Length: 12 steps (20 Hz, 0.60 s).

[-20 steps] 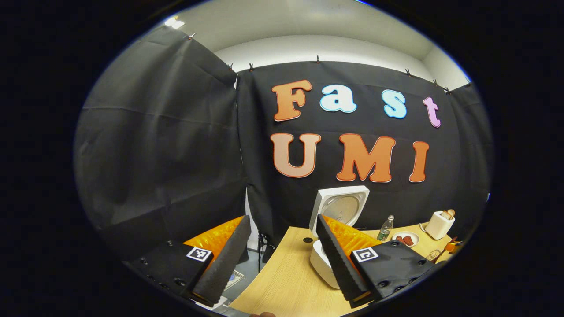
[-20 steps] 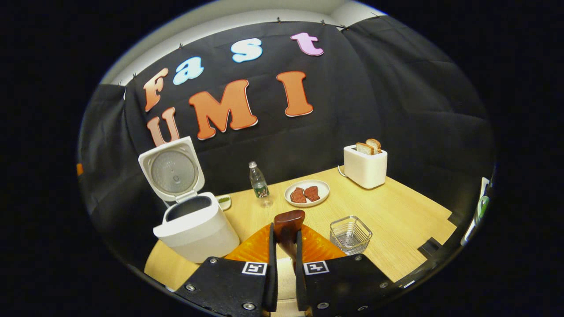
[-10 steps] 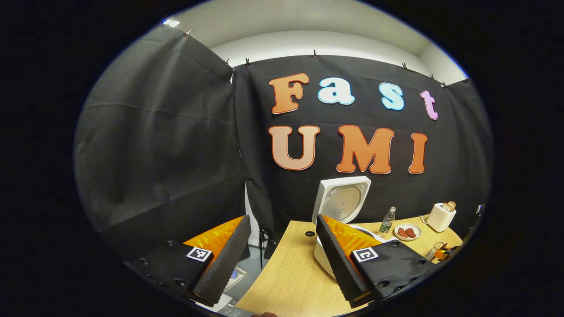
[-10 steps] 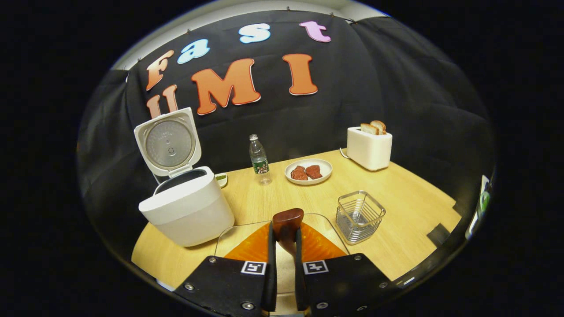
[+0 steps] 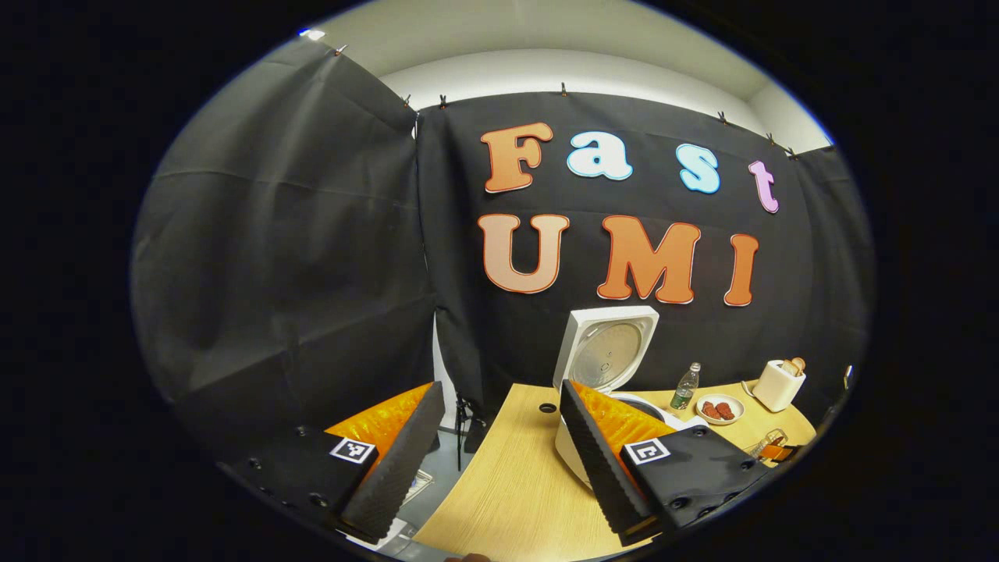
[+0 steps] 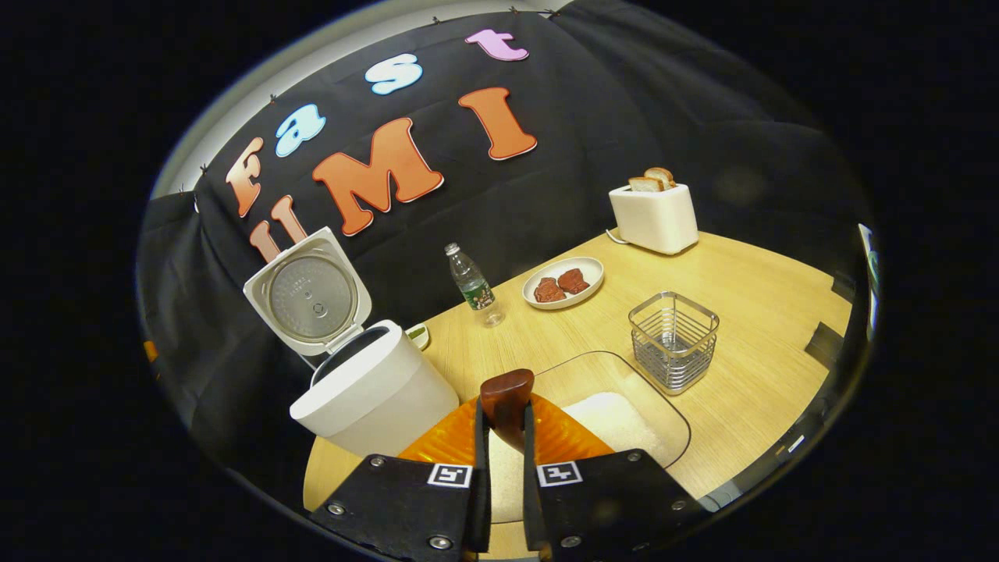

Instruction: Close the left gripper, press the button to open the rice cooker; take a wooden spoon from the chopstick holder with the right hand, scoop a spoonful of rice and pour it into the rice cooker, then put the wooden spoon back into the chopstick holder.

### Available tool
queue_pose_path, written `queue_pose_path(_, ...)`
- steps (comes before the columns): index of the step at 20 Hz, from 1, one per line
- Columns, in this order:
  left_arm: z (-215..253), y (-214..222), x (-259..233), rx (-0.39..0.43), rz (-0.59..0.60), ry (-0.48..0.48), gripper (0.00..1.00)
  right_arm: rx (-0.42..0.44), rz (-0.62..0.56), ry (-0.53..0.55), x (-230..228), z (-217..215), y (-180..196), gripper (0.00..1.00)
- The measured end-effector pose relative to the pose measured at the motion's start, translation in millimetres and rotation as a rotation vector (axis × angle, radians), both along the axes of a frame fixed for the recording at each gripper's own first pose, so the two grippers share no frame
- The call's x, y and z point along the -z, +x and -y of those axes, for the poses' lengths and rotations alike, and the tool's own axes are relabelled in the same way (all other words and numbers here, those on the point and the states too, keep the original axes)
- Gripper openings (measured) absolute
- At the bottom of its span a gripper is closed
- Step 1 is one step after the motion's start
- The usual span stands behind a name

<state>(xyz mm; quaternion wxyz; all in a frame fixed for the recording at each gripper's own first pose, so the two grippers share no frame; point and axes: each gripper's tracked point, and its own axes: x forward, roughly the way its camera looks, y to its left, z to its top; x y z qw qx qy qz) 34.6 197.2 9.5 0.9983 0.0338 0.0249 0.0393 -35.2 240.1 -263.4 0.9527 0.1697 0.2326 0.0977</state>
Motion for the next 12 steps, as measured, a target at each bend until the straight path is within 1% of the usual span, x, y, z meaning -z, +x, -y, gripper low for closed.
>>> queue_pose_path(2,0.6,-0.7,0.2,0.003,0.000,0.001,1.00,0.014,-0.008,0.024,0.5,-0.2,2.8,0.16)
queue_pose_path(7,-1.8,-3.8,1.6,0.004,-0.007,-0.006,1.00,0.047,-0.052,0.138,1.6,7.0,4.4,0.16)
queue_pose_path(8,-2.8,-3.6,2.7,0.002,-0.009,-0.006,1.00,0.058,-0.064,0.174,2.2,8.8,4.0,0.16)
queue_pose_path(11,-2.0,-5.2,3.9,0.002,-0.012,-0.005,1.00,0.095,-0.109,0.351,-0.8,10.6,3.0,0.16)
queue_pose_path(12,-0.7,-5.9,5.1,0.006,-0.013,-0.006,1.00,0.108,-0.120,0.386,2.8,13.0,2.6,0.16)
